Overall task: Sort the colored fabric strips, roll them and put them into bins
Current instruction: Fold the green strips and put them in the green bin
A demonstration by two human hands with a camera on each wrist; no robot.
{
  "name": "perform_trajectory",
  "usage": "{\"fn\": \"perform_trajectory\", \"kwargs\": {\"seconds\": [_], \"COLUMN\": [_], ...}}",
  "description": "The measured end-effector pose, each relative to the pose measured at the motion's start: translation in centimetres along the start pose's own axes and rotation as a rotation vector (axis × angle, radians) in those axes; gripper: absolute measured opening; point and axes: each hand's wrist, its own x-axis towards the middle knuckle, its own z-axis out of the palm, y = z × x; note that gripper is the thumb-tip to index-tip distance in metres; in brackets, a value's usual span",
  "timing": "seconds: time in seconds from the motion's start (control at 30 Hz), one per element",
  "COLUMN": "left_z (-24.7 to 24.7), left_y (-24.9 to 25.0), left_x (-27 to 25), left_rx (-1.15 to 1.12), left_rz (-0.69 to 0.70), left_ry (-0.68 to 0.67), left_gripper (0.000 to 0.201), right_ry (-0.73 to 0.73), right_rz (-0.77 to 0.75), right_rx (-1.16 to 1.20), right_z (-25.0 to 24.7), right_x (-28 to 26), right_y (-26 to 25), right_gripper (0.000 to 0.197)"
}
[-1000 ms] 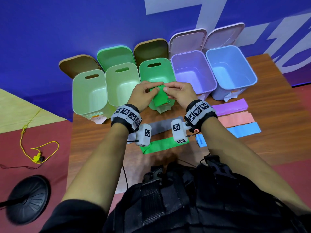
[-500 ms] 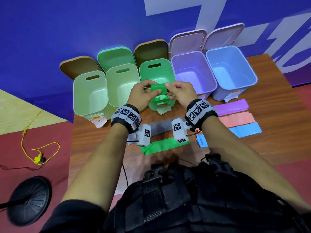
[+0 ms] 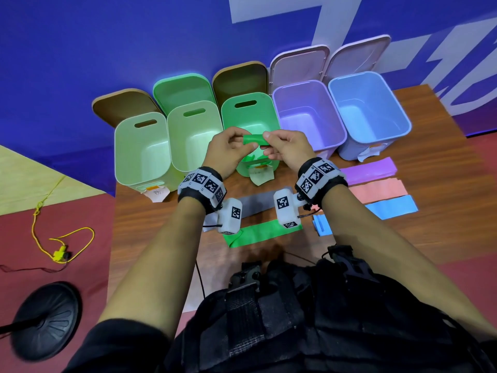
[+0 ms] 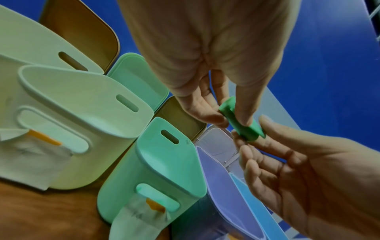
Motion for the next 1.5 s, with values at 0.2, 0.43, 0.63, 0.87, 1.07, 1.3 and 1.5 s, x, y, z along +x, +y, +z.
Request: {"fn": "perform_trajectory", "kwargs": {"seconds": [0.2,0.43,0.63,0.87,1.07,1.3,1.5], "left_z": [0.4,0.9,1.0,1.6,1.7,1.4,1.3], "left_y": [-0.4,-2.1,-3.9,-5.9,-7.1,-7.4,-7.1], "left_x": [0.5,1.3,2.5,3.8,5.1,6.1,5.6], "left_rx": [-0.046,-0.089,0.008,0.129,0.219,0.250,0.328], "left_rz": [-0.029,-0.103,-0.131,-0.203,-0.238,-0.285,-0.294], "left_ry": [-0.017,-0.004,0.001,-0.033,-0.046,-0.089,-0.122], "left_gripper": [0.026,0.022,0.020,0.023,0.024,0.024,0.024], "right_ry": [-0.026,0.061,0.061,0.075,0.074,0.057,0.066], "right_rz": [0.003,0.038,0.093,0.216,0.316,0.395,0.393], "right_rx": [0.013,-0.024,-0.067,-0.136,-0.123,-0.163,-0.209], "right_z": [-0.3,0.0,0.4,0.8,0.9,0.8,0.8], "right_x": [0.6,1.6,3.0,5.7,7.4,8.2,7.8], "right_y": [0.6,1.6,3.0,4.6,5.5,5.3,5.3], "right_gripper": [0.021,0.015,0.015,0.019,0.022,0.021,0.023]}}
